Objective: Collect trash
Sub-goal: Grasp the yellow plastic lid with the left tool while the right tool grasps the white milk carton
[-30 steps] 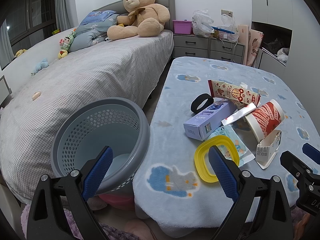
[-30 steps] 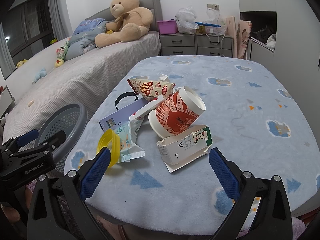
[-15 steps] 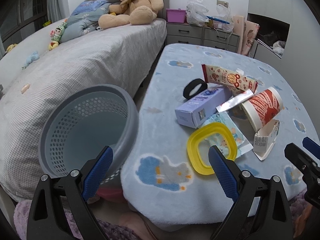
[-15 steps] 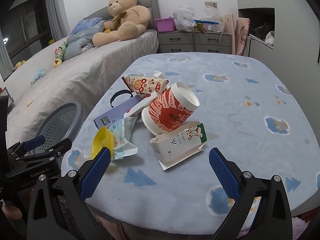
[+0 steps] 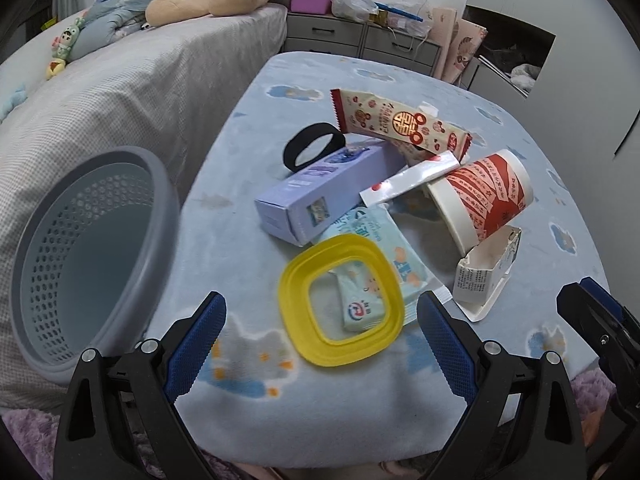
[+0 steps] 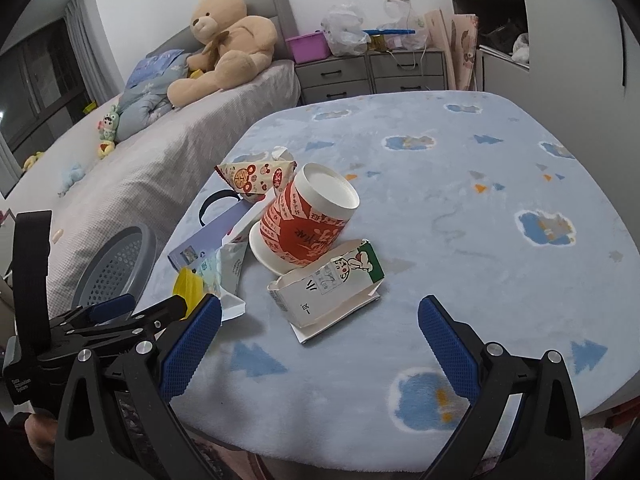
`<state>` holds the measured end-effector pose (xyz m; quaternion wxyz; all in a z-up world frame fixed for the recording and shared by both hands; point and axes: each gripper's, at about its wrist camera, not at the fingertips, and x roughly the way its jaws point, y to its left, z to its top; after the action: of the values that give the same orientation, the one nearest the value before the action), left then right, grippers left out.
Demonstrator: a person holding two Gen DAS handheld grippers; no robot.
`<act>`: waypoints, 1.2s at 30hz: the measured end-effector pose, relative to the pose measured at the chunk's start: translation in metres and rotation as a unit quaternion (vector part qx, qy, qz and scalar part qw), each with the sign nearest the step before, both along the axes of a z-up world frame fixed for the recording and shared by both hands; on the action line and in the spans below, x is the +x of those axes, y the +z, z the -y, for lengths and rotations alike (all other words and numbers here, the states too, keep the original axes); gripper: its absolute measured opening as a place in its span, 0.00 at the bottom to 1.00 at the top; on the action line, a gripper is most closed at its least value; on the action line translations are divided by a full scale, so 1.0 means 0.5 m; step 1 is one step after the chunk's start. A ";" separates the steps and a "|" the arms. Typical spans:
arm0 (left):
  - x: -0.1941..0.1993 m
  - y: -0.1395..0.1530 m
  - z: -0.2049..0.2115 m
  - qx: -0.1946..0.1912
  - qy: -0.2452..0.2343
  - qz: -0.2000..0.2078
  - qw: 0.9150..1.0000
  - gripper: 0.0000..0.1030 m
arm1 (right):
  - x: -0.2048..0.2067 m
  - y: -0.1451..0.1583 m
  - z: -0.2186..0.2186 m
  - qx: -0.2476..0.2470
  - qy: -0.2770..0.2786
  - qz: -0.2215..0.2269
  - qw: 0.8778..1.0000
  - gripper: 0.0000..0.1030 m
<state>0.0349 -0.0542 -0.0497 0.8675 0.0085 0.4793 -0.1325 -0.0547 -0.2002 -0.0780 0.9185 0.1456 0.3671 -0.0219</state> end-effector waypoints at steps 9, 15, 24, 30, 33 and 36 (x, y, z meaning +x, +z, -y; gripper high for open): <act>0.029 -0.037 -0.010 0.010 0.010 -0.021 1.000 0.89 | 0.004 -0.008 0.009 0.010 -0.003 -0.008 1.000 0.94; 0.036 -0.050 -0.029 0.021 0.022 -0.022 0.999 0.89 | 0.006 -0.010 0.006 0.006 0.000 -0.009 1.000 0.94; 0.053 -0.082 -0.069 0.038 0.051 -0.039 0.997 0.89 | 0.007 -0.011 0.002 0.002 0.000 -0.011 1.000 0.94; 0.062 -0.089 -0.064 0.056 0.051 -0.031 0.997 0.89 | 0.008 -0.014 -0.002 -0.005 0.000 -0.014 1.000 0.94; 0.058 -0.092 -0.055 0.064 0.047 -0.023 0.997 0.89 | 0.010 -0.018 -0.001 -0.006 -0.001 -0.018 1.000 0.94; 0.057 -0.092 -0.056 0.066 0.045 -0.015 0.997 0.88 | 0.011 -0.023 -0.001 -0.007 -0.001 -0.021 1.000 0.94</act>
<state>0.0636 -0.0260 -0.0957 0.8629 0.0421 0.4999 -0.0611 -0.0492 -0.1996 -0.0893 0.9117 0.1389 0.3855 -0.0288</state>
